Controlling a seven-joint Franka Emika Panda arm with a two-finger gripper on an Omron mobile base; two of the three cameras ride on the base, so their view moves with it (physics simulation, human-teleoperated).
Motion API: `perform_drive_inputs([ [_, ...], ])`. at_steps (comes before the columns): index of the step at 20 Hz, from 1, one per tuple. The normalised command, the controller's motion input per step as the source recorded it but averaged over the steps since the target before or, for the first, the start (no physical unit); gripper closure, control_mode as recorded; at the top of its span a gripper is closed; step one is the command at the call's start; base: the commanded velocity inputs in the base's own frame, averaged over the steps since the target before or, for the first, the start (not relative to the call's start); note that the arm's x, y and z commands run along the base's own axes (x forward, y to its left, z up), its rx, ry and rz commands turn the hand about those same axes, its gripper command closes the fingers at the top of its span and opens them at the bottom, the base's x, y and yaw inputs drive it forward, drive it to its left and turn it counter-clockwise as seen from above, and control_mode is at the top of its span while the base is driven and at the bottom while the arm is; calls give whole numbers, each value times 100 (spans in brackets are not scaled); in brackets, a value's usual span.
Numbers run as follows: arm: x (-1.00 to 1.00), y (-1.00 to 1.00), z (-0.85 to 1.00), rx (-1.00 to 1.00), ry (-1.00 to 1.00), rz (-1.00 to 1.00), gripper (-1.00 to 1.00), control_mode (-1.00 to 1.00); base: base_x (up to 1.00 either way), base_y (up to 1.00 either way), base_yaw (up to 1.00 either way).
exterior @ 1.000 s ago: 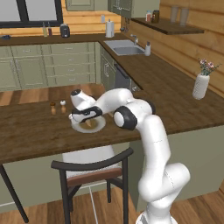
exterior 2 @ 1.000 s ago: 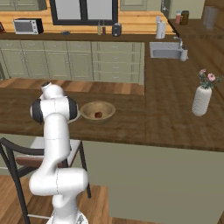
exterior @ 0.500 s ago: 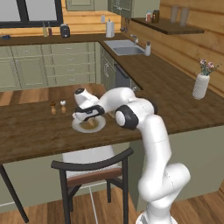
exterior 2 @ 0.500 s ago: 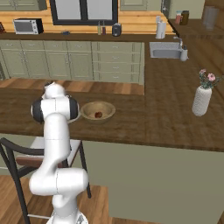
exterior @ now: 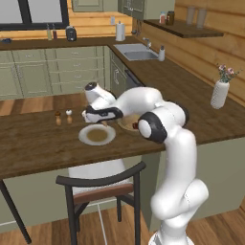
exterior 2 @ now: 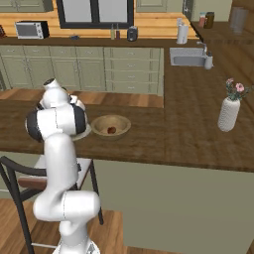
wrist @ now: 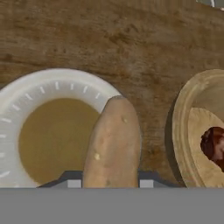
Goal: Pick the chicken drumstick and sweet potato from their plates and place them in the bowl. Then put the bowl in the fridge.
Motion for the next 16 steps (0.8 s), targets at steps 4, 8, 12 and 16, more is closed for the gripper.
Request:
perform_drive_inputs([
  [4, -67, -97, 66, 12, -20, 0, 100, -100, 0, 0, 0],
  [8, -68, -100, 69, 20, -16, 0, 100, -100, 0, 0, 0],
  [12, -10, -100, 48, 26, 0, 0, 100, -100, 0, 0, 0],
  [16, 3, -92, 6, 16, 13, -1, 100, -100, 0, 0, 0],
])
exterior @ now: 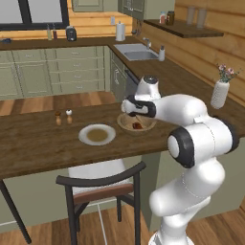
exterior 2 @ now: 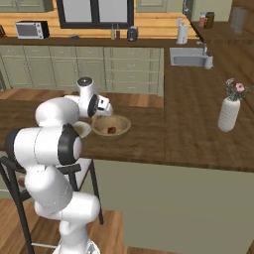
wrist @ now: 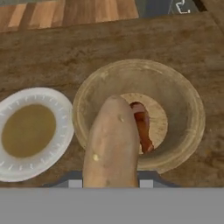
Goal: Pick the chicken drumstick and sweet potato from their plates and place them in the bowl. Then put the bowl in the fridge.
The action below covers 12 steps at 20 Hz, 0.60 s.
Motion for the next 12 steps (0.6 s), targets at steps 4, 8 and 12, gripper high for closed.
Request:
perform_drive_inputs([
  [4, 25, -39, -10, 12, 18, 8, 100, -100, 0, 0, 0],
  [8, 3, 0, -16, -3, 43, 6, 100, -100, 0, 0, 0],
  [12, 0, 6, -9, -11, 19, 0, 100, -100, 0, 0, 0],
])
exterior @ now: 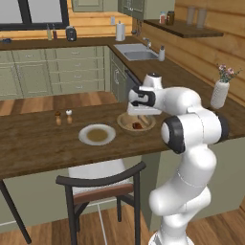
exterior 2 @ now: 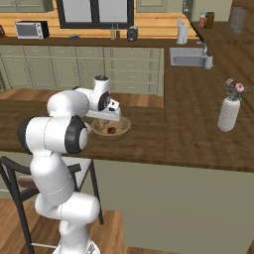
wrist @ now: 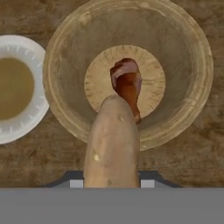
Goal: Pick the chicken drumstick and sweet potato from their plates and place them in the bowl. Then put the bowl in the fridge.
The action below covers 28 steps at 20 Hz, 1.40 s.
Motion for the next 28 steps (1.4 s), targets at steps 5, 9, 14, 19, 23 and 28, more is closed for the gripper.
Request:
perform_drive_inputs([
  [5, 0, 0, 0, 0, 0, 0, 100, -100, 0, 0, 0],
  [9, 12, 0, -3, 0, -3, 0, -100, -100, 0, 0, 0],
  [14, 41, 0, -13, 0, -2, 0, -100, -100, 0, 0, 0],
  [19, 17, -4, -5, 0, 0, 0, -100, -100, 0, 0, 0],
  [23, -6, -33, 1, 0, 8, -3, -100, -100, 0, 0, 0],
  [28, -61, -54, 5, 3, 10, -19, -100, -100, 0, 0, 0],
])
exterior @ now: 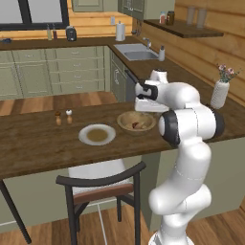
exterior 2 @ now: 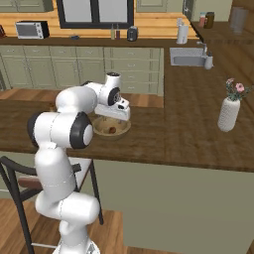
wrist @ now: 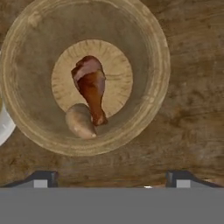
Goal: Pick the chicken drumstick and sweet potato from their plates and place them in the bowl. Then put the bowl in the fridge.
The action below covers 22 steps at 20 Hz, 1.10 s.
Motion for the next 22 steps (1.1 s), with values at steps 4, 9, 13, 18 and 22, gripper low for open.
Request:
perform_drive_inputs([
  [4, -19, -58, -3, 14, 1, -29, -100, -100, 0, 0, 0],
  [9, 33, -17, -38, 15, 0, -19, -100, -100, 0, 0, 0],
  [13, 52, -12, -39, 13, 0, -18, -100, -100, 0, 0, 0],
  [18, 31, 0, -44, 0, 0, -4, -100, -100, 0, 0, 0],
  [22, 26, 0, -39, 0, 0, 0, -100, -100, 0, 0, 0],
])
